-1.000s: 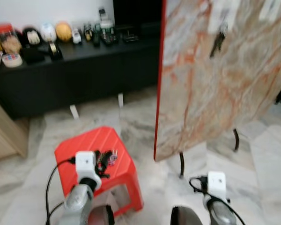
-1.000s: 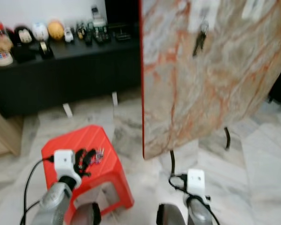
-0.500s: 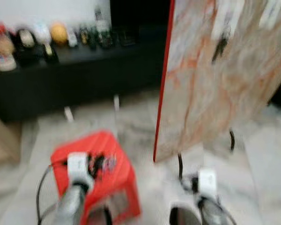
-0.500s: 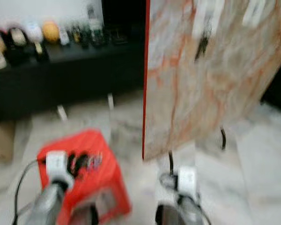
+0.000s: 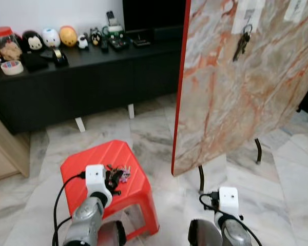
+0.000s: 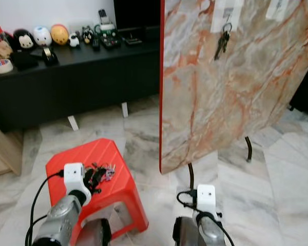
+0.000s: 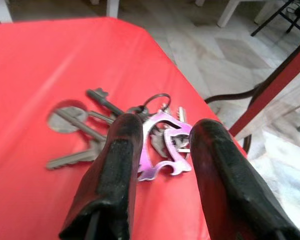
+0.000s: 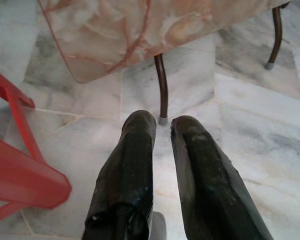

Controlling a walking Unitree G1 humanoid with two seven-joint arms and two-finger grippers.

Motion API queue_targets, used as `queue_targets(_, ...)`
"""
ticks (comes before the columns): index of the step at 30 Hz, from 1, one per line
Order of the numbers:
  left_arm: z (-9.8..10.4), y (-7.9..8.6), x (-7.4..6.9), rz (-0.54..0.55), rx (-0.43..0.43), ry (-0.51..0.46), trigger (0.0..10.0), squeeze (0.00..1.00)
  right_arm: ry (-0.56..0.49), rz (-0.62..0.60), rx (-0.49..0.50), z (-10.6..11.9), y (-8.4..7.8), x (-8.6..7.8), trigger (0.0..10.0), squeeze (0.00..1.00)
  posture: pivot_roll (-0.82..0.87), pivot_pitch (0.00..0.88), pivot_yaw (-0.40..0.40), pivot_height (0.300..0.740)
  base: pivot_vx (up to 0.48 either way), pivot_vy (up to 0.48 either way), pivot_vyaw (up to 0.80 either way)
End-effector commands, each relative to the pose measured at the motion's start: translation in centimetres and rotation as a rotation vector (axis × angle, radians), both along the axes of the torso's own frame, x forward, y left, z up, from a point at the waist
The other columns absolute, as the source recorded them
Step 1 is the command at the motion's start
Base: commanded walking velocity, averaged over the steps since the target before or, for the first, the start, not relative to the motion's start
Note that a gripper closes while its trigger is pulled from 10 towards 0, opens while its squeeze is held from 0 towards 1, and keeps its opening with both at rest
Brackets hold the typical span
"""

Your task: Hang keys on a hook

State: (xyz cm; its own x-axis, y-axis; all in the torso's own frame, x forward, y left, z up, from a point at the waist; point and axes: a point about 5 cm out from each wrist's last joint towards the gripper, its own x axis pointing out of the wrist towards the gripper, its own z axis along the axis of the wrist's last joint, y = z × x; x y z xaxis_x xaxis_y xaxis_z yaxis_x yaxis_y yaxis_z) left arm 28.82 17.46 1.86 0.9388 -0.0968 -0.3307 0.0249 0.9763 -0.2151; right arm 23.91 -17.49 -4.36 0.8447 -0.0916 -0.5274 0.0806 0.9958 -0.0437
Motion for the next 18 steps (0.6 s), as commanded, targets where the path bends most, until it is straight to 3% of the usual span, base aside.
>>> queue_targets(1,0.2,0.2,0.7,0.028,-0.013,0.025,10.0,1.0,0.012,-0.014,0.004,-0.1,-0.3,-0.1,10.0,0.0,0.02,0.025,-0.037,0.571,0.0,0.0,0.0)
queue_targets(7,0.6,0.3,1.8,0.048,-0.041,0.033,10.0,1.0,0.012,-0.014,0.004,-0.1,-0.3,-0.2,10.0,0.0,0.02,0.033,-0.038,0.571,0.0,0.0,0.0)
queue_targets(8,0.7,0.3,2.0,0.052,-0.041,0.035,10.0,0.92,0.013,-0.014,0.005,-0.1,-0.3,-0.2,10.0,0.0,0.02,0.034,-0.038,0.571,0.0,0.0,0.0)
queue_targets(9,0.9,0.4,2.4,0.058,-0.039,0.035,10.0,0.11,0.012,-0.014,0.005,-0.2,-0.3,-0.2,10.0,0.0,0.01,0.036,-0.038,0.571,0.0,0.0,0.0)
queue_targets(10,1.0,0.5,2.6,0.069,-0.037,0.035,10.0,0.0,0.012,-0.013,0.006,-0.2,-0.3,-0.2,10.0,0.0,0.01,0.038,-0.038,0.571,0.0,0.0,0.0)
queue_targets(13,1.1,0.7,2.7,0.087,-0.036,0.032,10.0,0.0,0.013,-0.013,0.007,-0.2,-0.3,-0.2,10.0,0.0,0.01,0.039,-0.038,0.571,0.0,0.0,0.0)
queue_targets(18,1.1,2.3,2.7,0.215,-0.084,0.036,10.0,0.0,0.015,-0.012,0.008,-0.2,-0.3,-0.2,10.0,0.0,0.01,0.042,-0.038,0.571,0.0,0.0,0.0)
